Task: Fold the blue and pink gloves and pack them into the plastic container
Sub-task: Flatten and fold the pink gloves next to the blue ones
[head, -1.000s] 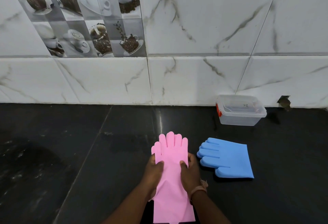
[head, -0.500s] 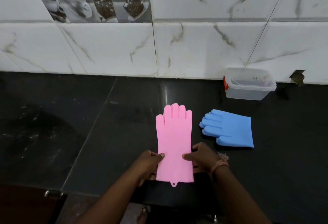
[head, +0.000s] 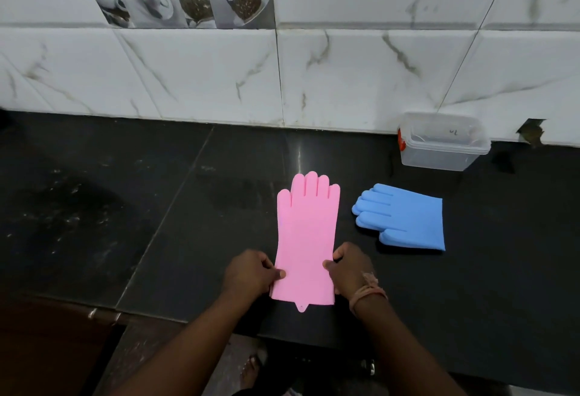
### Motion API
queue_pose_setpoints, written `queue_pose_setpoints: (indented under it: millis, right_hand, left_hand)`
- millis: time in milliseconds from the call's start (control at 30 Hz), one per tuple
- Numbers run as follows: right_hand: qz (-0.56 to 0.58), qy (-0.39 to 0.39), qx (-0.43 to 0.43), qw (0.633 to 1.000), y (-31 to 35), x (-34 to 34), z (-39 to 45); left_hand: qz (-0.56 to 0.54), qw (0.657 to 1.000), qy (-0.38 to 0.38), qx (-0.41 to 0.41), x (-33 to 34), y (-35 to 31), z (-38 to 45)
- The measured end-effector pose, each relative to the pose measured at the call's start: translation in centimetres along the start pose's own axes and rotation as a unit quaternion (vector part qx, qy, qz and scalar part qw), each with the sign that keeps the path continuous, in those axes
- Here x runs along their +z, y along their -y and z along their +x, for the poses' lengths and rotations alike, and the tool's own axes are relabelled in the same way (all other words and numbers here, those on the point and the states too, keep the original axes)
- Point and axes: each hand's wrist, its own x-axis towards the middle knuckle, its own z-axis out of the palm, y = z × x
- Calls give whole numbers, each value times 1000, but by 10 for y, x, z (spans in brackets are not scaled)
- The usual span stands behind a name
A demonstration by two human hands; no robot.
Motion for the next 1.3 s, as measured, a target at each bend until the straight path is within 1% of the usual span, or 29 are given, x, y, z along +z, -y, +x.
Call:
queue_pose_setpoints:
  millis: [33,133,233,300,367,433,533,633,733,867,933,1067,1167,1300]
  right_hand:
    - [-13,-4,-2,1000,3,1,2]
    - [4,-10,1,1000,19,2,14]
    - [70,-29,-5,997,42,-1,35]
    - [101,-58,-16,993,56,-2,50]
    - [117,-90,-14,989,67,-1,62]
    - [136,-114,-17,984,72,3,72]
    - [166,-146,-17,975,74,8,82]
    - [210,-171,-32,962,69,17,85]
    - [244,-189,-25,951,64,22,88]
    - [228,-192,-15,954,63,23,90]
    - [218,-191,-12,957,63,18,91]
    - [117,-197,-52,972,59,14,87]
    - [69,-196,-70,976,53,13,77]
    - [13,-181,-83,980,39,11,61]
  left_hand:
    - [2,1000,2,2,-2,-3,3]
    - [-66,998,14,19,-6,-23,19]
    - [-88,994,-23,58,-11,-51,43]
    - [-136,987,-45,70,-13,-66,61]
    - [-199,976,-60,58,-14,-77,77]
    - [-238,968,-67,42,-13,-80,88]
    - [-262,961,-87,17,-7,-76,98]
    - [-285,951,-116,26,6,-66,103]
    - [-289,947,-134,33,13,-64,104]
    - [-274,951,-142,16,11,-67,104]
    - [-258,954,-151,23,9,-71,103]
    - [-225,958,-175,38,11,-73,98]
    - [-216,957,-186,52,13,-69,93]
    - [-197,962,-175,75,15,-61,79]
